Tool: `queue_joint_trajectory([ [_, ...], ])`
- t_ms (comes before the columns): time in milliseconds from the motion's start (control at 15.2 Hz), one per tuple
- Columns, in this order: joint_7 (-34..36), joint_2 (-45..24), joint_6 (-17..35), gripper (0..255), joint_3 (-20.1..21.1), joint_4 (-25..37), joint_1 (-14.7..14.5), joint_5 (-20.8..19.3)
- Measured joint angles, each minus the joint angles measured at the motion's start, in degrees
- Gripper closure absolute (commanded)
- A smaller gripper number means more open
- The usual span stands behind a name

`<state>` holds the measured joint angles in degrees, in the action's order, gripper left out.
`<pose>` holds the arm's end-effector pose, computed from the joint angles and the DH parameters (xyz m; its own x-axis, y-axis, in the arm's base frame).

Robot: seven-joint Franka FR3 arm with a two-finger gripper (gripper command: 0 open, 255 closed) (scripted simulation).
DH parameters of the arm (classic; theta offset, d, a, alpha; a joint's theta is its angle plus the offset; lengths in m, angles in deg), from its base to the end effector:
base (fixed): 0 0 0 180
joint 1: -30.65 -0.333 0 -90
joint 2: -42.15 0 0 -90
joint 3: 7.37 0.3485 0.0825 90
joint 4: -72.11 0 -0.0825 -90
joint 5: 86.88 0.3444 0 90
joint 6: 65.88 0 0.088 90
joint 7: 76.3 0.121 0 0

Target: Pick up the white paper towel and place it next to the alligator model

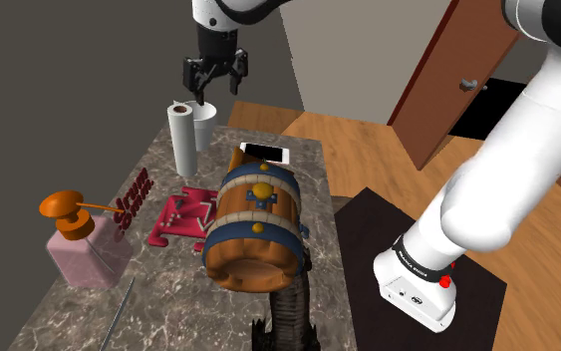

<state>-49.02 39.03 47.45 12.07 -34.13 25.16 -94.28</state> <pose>0.5039 0.2192 0.5276 0.9939 0.0080 0.1098 0.0014 -0.9982 0.0600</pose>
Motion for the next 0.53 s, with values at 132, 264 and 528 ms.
queue_joint_trajectory([
  [132, 2.66, -4.51, -0.27, 0, 0.71, 4.03, -1.22, -1.99],
  [264, 4.83, -9.04, -1.12, 0, 1.04, 8.74, -2.53, -3.89],
  [528, 7.46, -15.60, -1.74, 0, 1.00, 14.98, -4.58, -6.49],
])
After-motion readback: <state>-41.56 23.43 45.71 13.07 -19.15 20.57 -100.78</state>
